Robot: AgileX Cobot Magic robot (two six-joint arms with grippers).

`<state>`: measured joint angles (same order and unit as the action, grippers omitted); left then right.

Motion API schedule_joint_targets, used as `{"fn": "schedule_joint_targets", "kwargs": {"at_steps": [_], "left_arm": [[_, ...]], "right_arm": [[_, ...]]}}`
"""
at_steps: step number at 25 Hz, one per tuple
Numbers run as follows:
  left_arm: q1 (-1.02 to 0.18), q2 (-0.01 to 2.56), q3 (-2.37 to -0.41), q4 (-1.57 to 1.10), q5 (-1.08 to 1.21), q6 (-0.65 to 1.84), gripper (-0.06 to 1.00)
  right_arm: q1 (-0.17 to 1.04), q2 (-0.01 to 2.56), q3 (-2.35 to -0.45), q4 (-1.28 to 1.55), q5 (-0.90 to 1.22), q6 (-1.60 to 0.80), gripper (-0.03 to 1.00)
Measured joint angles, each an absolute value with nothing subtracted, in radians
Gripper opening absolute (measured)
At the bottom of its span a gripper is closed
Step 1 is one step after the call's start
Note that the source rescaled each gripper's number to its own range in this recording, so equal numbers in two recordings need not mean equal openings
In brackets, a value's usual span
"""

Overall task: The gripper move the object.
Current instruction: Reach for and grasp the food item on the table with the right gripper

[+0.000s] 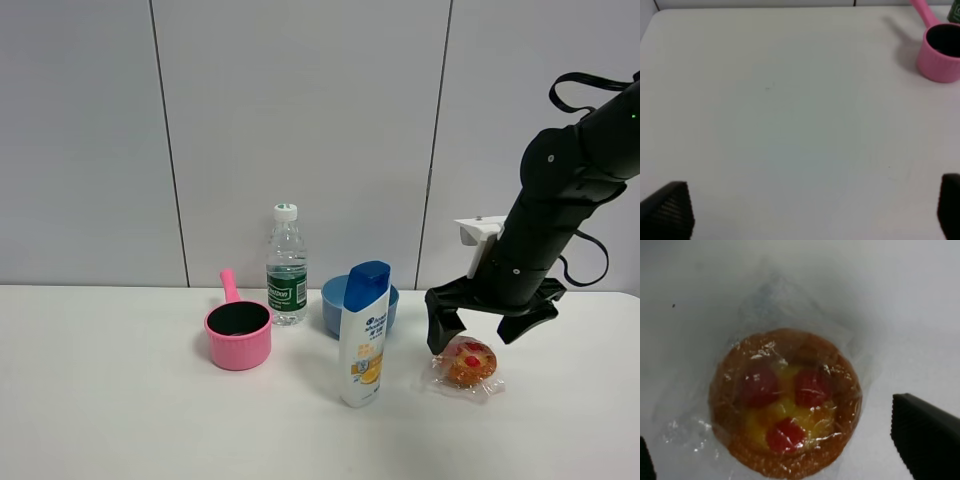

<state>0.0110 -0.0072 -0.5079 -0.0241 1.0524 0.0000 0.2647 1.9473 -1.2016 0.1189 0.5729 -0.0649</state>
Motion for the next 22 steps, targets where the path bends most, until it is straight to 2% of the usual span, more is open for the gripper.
{"fn": "schedule_joint_targets", "kwargs": {"at_steps": [17, 20, 22], "left_arm": [[0.011, -0.007, -0.508, -0.024, 1.052, 0.0, 1.0], [0.011, -0.007, -0.508, -0.024, 1.052, 0.0, 1.0], [0.011, -0.007, -0.508, -0.024, 1.052, 0.0, 1.0]], "right_arm": [[0.265, 2.063, -1.203, 0.107, 0.473, 0.017, 0.99], [0.265, 2.073, -1.203, 0.107, 0.47, 0.017, 0.95], [0.265, 2.074, -1.203, 0.107, 0.47, 0.017, 0.86]]}}
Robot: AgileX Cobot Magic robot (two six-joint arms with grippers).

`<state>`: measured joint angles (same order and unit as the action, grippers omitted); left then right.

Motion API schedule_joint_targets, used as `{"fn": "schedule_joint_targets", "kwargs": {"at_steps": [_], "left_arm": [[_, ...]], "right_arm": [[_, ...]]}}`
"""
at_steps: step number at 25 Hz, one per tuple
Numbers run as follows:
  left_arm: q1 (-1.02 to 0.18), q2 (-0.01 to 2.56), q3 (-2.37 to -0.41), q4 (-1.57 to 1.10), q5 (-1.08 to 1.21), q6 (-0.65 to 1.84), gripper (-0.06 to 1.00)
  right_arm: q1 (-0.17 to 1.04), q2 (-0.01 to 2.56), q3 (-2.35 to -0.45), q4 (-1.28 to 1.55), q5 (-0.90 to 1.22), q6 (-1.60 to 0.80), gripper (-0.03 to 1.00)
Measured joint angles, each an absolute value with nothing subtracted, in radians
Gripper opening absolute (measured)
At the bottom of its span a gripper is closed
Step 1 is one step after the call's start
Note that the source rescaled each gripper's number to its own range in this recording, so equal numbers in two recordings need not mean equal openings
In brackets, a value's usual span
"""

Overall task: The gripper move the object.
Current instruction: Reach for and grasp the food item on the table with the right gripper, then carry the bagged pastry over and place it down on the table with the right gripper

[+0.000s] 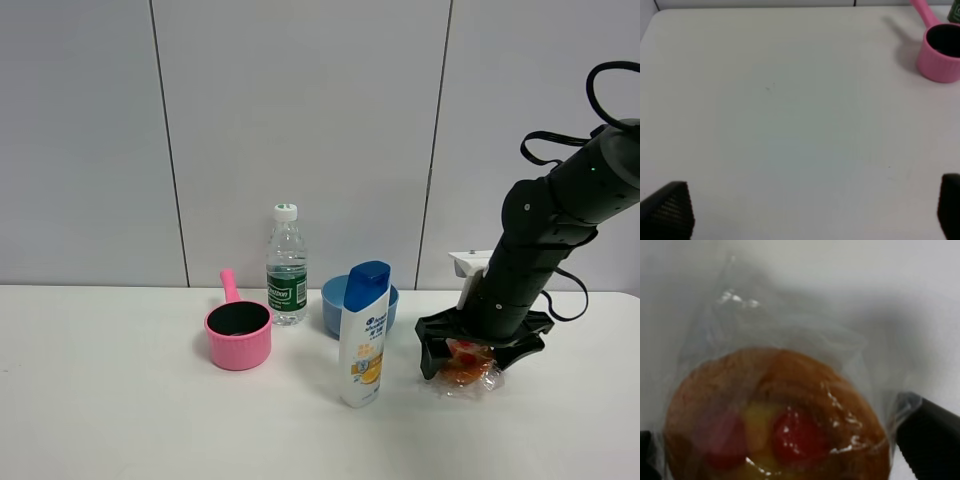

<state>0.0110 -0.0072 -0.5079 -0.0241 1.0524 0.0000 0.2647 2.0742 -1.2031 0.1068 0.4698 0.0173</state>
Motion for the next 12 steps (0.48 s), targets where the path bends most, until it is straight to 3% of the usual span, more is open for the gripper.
{"fn": "schedule_joint_targets", "kwargs": {"at_steps": [3, 7, 8, 12], "left_arm": [[0.011, -0.007, -0.508, -0.024, 1.052, 0.0, 1.0], [0.011, -0.007, -0.508, -0.024, 1.052, 0.0, 1.0], [0.011, -0.007, -0.508, -0.024, 1.052, 0.0, 1.0], [0.011, -0.007, -0.508, -0.024, 1.052, 0.0, 1.0]], "right_arm": [[0.265, 2.074, -1.204, 0.107, 0.464, 0.017, 0.59], [0.265, 2.074, -1.204, 0.107, 0.449, 0.017, 0.1], [0.265, 2.074, -1.204, 0.107, 0.449, 0.017, 0.03], [0.265, 2.073, -1.207, 0.104, 0.469, 0.016, 0.03]]}}
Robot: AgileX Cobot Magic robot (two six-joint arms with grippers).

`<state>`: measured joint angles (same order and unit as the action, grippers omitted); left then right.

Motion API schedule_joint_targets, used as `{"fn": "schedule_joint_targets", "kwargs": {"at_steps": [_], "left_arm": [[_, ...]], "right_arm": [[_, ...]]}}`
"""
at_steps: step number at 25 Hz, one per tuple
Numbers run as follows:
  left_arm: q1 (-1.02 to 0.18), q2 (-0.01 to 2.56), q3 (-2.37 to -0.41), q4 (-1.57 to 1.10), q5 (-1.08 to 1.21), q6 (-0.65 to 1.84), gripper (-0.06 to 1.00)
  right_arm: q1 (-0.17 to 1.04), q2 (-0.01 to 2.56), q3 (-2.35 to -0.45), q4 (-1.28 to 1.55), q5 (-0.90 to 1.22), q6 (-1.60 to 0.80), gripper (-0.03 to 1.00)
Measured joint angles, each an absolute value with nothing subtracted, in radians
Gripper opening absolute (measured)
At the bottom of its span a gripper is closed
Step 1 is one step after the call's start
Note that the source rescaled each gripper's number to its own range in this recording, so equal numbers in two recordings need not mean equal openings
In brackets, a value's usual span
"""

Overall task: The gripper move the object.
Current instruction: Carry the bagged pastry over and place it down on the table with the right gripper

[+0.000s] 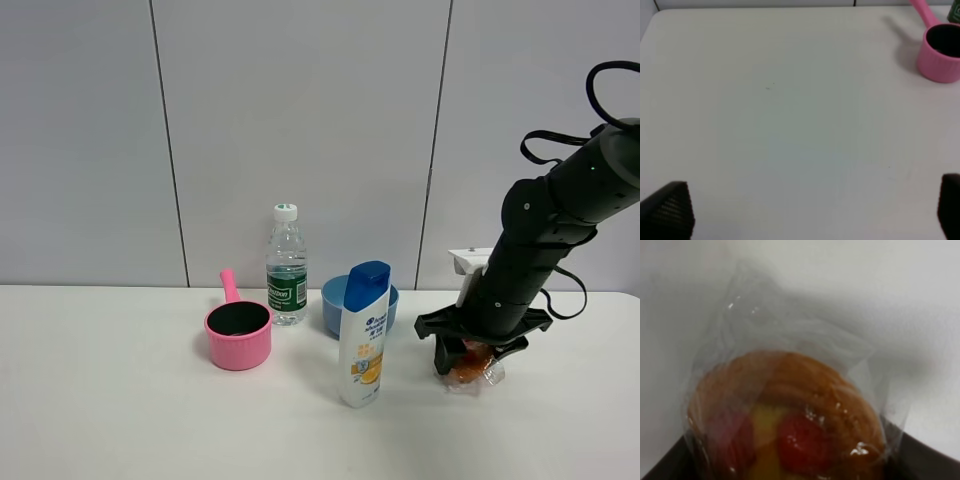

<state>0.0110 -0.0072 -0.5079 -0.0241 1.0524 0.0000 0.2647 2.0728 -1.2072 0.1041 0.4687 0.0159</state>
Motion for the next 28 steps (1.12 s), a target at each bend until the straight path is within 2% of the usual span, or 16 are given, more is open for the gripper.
{"fn": "schedule_joint_targets", "kwargs": {"at_steps": [5, 12, 17, 23, 28], "left_arm": [[0.011, -0.007, -0.508, -0.024, 1.052, 0.0, 1.0], [0.011, -0.007, -0.508, -0.024, 1.052, 0.0, 1.0], [0.011, -0.007, -0.508, -0.024, 1.052, 0.0, 1.0], [0.011, -0.007, -0.508, -0.024, 1.052, 0.0, 1.0], [0.011, -0.007, -0.508, -0.024, 1.052, 0.0, 1.0]], "right_arm": [[0.265, 2.016, -1.207, 0.1, 0.571, -0.01, 0.02], [0.265, 1.785, -1.207, 0.1, 0.639, -0.028, 0.01], [0.285, 1.574, -1.21, 0.179, 0.654, -0.18, 0.0], [0.44, 1.481, -1.358, 0.399, 0.793, -0.411, 0.0], [0.685, 1.557, -1.521, 0.313, 0.823, -0.429, 0.0]]}}
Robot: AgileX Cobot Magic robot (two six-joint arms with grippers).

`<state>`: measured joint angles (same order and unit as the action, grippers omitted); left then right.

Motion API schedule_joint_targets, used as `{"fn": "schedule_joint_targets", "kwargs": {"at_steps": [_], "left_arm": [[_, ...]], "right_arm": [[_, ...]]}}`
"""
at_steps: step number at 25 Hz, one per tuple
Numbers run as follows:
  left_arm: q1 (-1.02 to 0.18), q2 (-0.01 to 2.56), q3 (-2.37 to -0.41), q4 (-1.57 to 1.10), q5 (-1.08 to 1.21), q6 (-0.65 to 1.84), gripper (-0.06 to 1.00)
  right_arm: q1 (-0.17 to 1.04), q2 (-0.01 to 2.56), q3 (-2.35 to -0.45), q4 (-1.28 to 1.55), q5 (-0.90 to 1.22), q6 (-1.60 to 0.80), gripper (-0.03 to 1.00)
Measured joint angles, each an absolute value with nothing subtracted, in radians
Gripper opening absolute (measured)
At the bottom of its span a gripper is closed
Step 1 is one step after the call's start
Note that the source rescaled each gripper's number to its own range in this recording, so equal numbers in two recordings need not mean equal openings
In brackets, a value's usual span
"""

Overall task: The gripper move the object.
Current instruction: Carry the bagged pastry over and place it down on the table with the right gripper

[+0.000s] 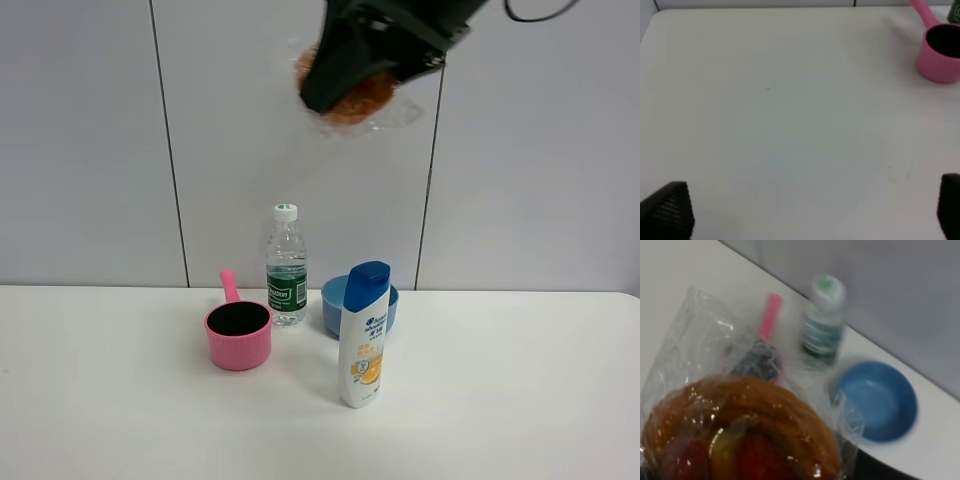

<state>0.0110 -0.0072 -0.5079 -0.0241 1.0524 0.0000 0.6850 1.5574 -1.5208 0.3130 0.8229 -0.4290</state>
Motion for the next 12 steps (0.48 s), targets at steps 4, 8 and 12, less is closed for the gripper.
{"fn": "schedule_joint_targets", "kwargs": {"at_steps": [4, 8, 12], "left_arm": [[0.011, -0.007, -0.508, -0.024, 1.052, 0.0, 1.0], [0.011, -0.007, -0.508, -0.024, 1.052, 0.0, 1.0], [0.011, -0.007, -0.508, -0.024, 1.052, 0.0, 1.0]], "right_arm": [[0.821, 1.707, -1.665, 0.202, 0.857, -0.346, 0.0], [0.875, 1.903, -1.809, 0.119, 0.938, -0.275, 0.0], [0.884, 2.105, -1.932, 0.108, 1.022, -0.251, 0.0]]}}
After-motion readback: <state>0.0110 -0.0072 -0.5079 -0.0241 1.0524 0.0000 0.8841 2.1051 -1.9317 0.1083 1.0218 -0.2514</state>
